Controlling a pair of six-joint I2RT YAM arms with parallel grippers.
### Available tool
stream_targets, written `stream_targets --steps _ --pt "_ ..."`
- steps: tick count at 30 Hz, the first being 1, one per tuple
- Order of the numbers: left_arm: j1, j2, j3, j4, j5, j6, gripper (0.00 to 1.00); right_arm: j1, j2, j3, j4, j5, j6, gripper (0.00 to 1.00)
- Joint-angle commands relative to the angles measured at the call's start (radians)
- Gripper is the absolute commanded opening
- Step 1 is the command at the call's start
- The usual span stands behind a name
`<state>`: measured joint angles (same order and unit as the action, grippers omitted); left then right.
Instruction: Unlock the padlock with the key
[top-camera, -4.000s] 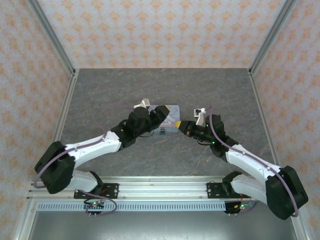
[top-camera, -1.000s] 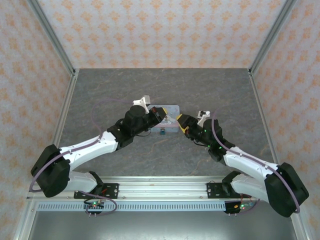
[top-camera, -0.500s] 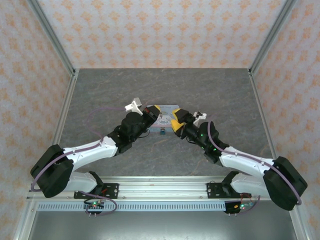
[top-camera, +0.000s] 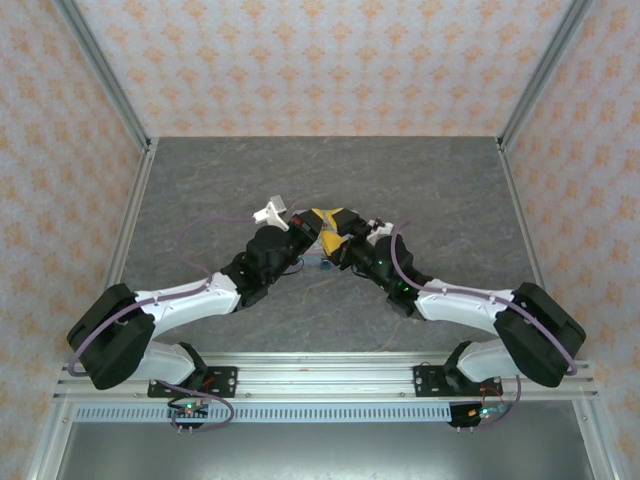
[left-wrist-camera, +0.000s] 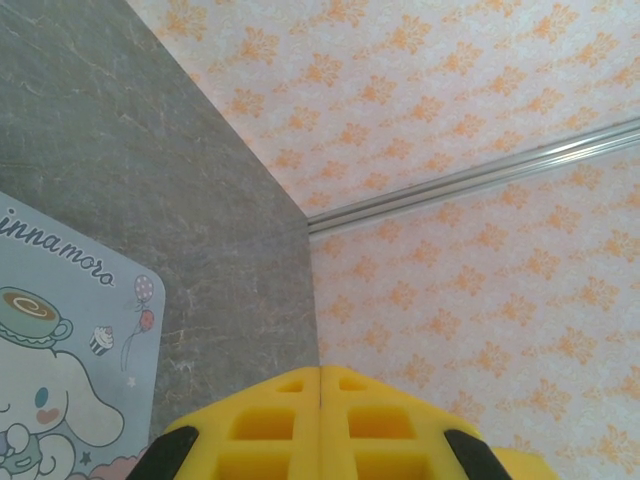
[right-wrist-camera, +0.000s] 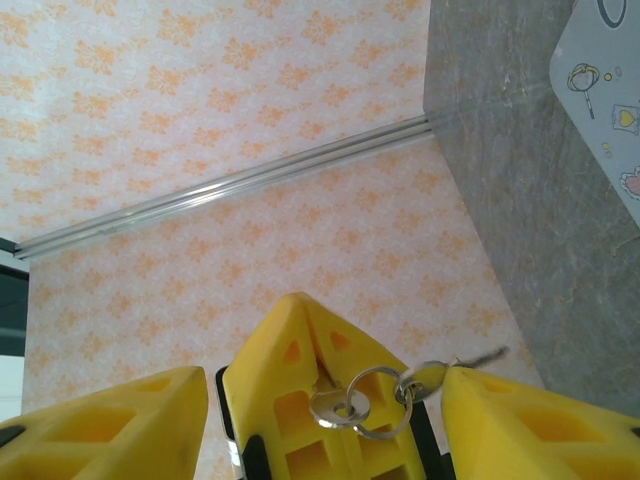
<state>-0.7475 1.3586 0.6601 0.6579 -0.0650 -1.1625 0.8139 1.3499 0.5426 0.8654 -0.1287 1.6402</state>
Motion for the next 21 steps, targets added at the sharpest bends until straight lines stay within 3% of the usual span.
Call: stream_targets --steps 1,21 --pt "-0.01 0.001 -0.009 0.045 -0.036 -0.005 0.0 0.005 0.015 0.011 0.08 0.049 0.043 0.6" --pt "-0.027 -0.004 -0.033 0.06 -0.049 -0.01 0.0 0.005 0.041 -0.003 0.118 0.072 0.056 0.04"
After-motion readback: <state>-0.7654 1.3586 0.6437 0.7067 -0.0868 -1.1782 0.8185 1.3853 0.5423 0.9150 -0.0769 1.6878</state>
